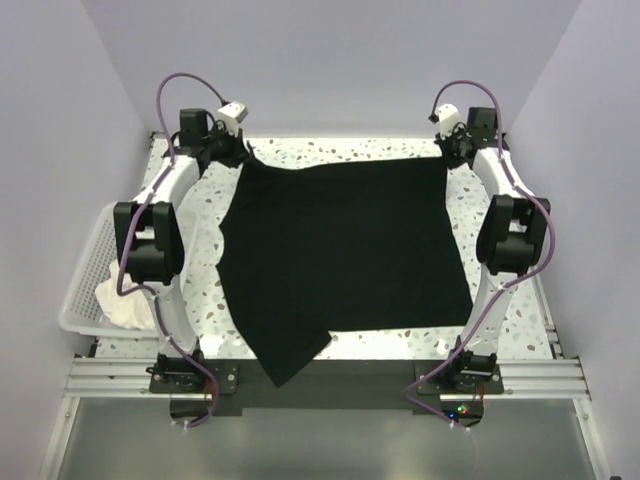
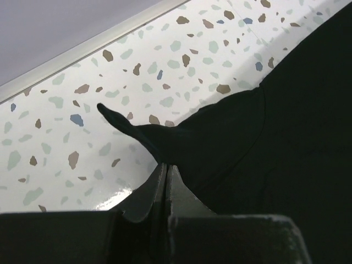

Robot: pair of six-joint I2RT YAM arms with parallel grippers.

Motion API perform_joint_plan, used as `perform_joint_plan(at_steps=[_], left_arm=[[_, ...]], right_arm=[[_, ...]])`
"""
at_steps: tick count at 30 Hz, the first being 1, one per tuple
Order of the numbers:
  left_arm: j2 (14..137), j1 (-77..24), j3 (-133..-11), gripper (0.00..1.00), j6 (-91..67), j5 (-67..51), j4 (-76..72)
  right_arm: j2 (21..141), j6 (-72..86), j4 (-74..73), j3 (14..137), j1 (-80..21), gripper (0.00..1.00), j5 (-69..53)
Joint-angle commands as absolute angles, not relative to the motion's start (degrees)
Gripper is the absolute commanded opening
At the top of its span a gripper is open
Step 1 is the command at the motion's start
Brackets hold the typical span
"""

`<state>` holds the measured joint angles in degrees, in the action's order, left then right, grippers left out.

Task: Fold and stack the t-shirts
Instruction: Fold the tshirt

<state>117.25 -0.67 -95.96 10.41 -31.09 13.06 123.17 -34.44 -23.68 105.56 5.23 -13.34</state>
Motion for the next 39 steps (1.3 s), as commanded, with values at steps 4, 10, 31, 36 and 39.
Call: perform_joint_plan(at_steps=[4, 10, 31, 36, 39], left_arm=[[104.9, 0.0, -86.2, 0.0, 16.1, -32.3, 9.9], [97.0, 0.0, -76.5, 0.0, 18.0, -31.7, 11.6], [86.5, -2.7, -51.3, 0.0, 16.7, -26.5, 14.6], [89.6, -2.7, -50.7, 0.0, 16.2, -23.9, 14.2], [91.8, -2.7, -52.9, 0.0, 15.0, -23.9, 15.2]], right_arm=[[115.4, -37.3, -26.4, 100.1, 6.2, 0.0, -18.1], [111.4, -38.9, -27.2, 95.3, 6.7, 0.0, -19.4], [108.5, -48.3, -31.5, 81.5, 8.5, 0.0, -19.2], [109.7, -48.3, -32.4, 81.6, 8.4, 0.0, -19.2], [110.6, -47.5, -33.2, 83.6, 8.5, 0.0, -19.4]])
